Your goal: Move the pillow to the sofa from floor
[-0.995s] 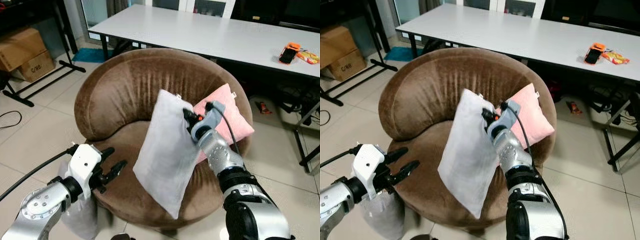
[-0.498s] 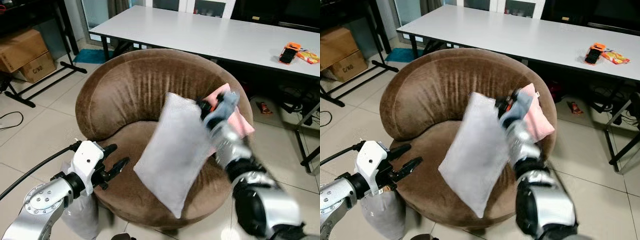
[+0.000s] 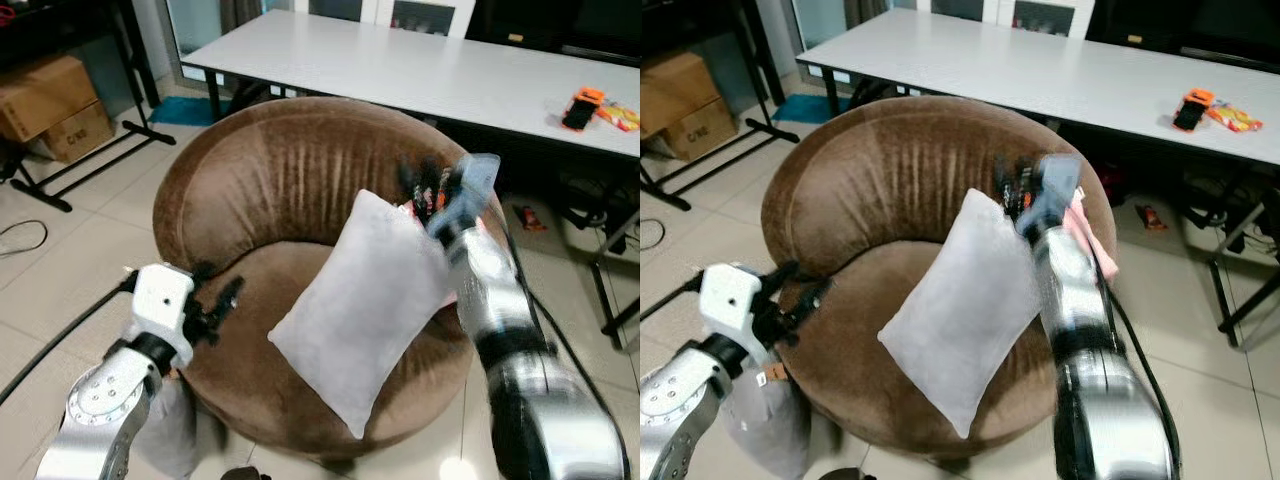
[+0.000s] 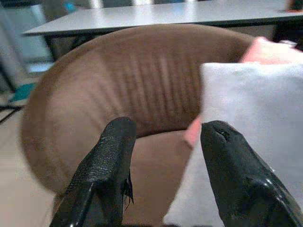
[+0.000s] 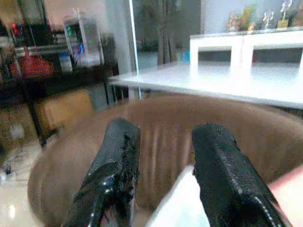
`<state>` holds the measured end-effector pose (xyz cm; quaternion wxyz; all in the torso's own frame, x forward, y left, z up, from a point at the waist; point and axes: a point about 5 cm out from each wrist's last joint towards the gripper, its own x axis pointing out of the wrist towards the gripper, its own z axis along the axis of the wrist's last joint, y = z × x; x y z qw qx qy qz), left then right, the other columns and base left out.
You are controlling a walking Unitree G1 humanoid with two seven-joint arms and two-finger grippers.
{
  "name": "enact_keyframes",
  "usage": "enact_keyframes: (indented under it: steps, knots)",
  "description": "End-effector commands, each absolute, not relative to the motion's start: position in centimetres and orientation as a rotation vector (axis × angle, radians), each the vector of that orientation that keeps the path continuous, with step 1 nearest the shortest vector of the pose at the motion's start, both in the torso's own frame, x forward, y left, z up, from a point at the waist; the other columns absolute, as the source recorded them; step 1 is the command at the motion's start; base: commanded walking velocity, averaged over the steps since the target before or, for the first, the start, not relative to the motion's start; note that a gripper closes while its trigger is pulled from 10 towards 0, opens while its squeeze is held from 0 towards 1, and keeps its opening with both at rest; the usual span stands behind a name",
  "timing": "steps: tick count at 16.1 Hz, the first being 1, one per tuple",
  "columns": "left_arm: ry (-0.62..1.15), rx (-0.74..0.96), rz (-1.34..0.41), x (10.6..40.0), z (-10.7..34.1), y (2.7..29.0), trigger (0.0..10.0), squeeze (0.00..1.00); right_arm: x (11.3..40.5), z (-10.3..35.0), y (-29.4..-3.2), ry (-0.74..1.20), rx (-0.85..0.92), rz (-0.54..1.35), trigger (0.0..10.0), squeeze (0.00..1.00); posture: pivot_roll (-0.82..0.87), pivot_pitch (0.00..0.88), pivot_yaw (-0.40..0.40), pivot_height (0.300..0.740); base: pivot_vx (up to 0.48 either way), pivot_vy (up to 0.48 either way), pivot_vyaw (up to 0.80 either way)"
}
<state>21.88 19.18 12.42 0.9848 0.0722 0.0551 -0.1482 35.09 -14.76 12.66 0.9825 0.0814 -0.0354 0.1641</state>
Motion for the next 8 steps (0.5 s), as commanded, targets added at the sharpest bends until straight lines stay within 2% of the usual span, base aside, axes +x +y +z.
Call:
enact_keyframes:
  steps: [1,2,3,4,6,8]
  knots:
    - [0.096,0.166,-0.255,21.6,12.6,19.4,10.0,0.00,34.2,12.5,-14.8,-0.044,0.166,0.312,10.0,0.00,0.07,0.000,-0.046,0.740,0.000,0.000,0.00]
    - [0.104,0.163,-0.194,21.3,12.4,19.6,10.0,0.00,31.1,11.5,-14.7,-0.008,0.199,0.290,10.0,0.00,0.06,0.000,-0.047,0.740,0.000,0.000,0.00]
    - [0.107,0.158,-0.182,21.1,12.2,19.6,10.0,0.00,29.8,11.0,-14.6,0.013,0.211,0.279,10.0,0.00,0.05,0.000,-0.041,0.740,0.000,0.000,0.00]
    - [0.109,0.153,-0.187,21.1,12.2,19.5,10.0,0.00,29.4,10.7,-14.5,0.024,0.215,0.275,10.0,0.00,0.05,0.000,-0.040,0.740,0.000,0.000,0.00]
    - [0.117,0.151,-0.212,21.1,11.8,18.9,10.0,0.00,26.8,9.5,-13.2,0.080,0.172,0.326,10.0,0.00,0.04,0.000,-0.028,0.740,0.000,0.257,0.00]
    - [0.113,0.160,-0.206,21.3,11.8,19.0,10.0,0.00,26.2,9.6,-13.0,0.098,0.161,0.332,10.0,0.00,0.04,0.000,-0.027,0.740,0.000,0.276,0.00]
